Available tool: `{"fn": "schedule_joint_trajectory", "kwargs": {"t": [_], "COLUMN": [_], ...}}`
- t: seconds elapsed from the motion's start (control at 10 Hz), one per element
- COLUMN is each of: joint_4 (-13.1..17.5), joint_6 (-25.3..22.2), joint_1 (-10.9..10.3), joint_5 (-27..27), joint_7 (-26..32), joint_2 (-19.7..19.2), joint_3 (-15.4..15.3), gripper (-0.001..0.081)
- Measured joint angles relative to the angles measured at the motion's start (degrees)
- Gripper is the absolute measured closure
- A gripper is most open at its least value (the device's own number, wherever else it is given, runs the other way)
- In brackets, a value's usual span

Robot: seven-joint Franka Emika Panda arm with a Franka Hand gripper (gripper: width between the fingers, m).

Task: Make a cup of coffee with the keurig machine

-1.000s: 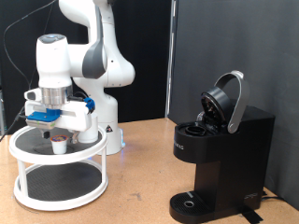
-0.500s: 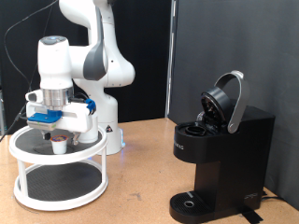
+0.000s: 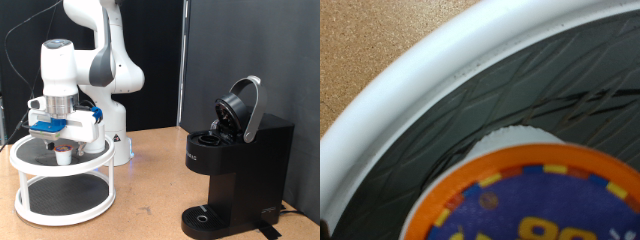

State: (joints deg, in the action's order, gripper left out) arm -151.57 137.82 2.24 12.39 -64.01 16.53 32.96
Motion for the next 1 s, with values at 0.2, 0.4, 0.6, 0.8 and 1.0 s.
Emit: {"fn": "schedule_joint_trajectory", "kwargs": {"t": [0.2,0.4,0.6,0.8,1.0], "joint_4": [0.04,0.40,1.03,1.62,1.88], "joint_6": [-0.21,-0.29,-0.58,-2.58,-3.26], "joint_1": [0.00,-0.02,-0.02,0.01,0.05], "joint_5": [0.00,-1.77,-3.56,-3.25,-2.36], "joint_7": [-0.22,1.18,2.19,2.19,2.07], "joint_2": [0.00,0.36,1.11,1.20,1.19], "joint_3": [0.00,0.15,0.23,0.15,0.13], "gripper": [-0.0002,-0.0002,-0.0002,0.0008,0.0185]}}
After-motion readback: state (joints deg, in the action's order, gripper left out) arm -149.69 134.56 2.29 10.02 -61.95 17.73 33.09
